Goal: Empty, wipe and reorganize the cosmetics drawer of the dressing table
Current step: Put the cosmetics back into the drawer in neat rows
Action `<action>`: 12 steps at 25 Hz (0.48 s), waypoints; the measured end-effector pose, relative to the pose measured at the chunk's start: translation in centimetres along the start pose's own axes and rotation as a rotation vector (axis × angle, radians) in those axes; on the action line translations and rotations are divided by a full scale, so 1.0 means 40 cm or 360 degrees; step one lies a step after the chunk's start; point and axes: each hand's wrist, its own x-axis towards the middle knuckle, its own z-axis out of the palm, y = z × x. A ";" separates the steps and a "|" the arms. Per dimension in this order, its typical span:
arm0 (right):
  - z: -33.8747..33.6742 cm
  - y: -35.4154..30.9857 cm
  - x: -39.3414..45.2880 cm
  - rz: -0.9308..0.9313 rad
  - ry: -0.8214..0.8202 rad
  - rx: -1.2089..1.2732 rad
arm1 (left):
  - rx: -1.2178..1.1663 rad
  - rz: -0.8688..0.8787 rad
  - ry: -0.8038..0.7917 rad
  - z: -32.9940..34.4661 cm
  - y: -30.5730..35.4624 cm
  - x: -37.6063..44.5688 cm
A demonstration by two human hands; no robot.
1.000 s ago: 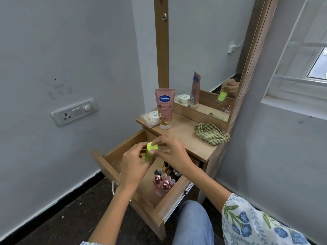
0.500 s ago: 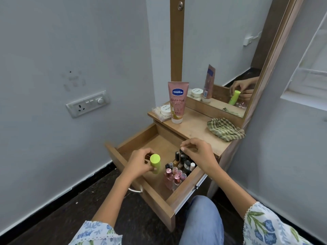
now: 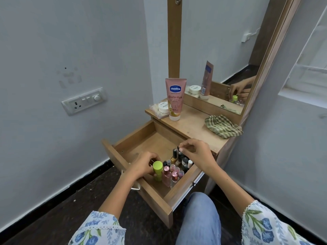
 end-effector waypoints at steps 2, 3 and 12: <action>0.003 0.003 0.001 -0.0003 -0.0013 -0.0011 | -0.0037 0.0020 -0.0006 0.004 -0.008 0.000; 0.005 0.005 0.002 -0.0011 -0.0019 -0.0016 | -0.0061 0.0032 -0.0006 0.006 -0.012 0.000; 0.019 0.005 -0.004 -0.0060 -0.0039 -0.0012 | -0.0247 0.0089 0.0064 0.011 -0.013 0.008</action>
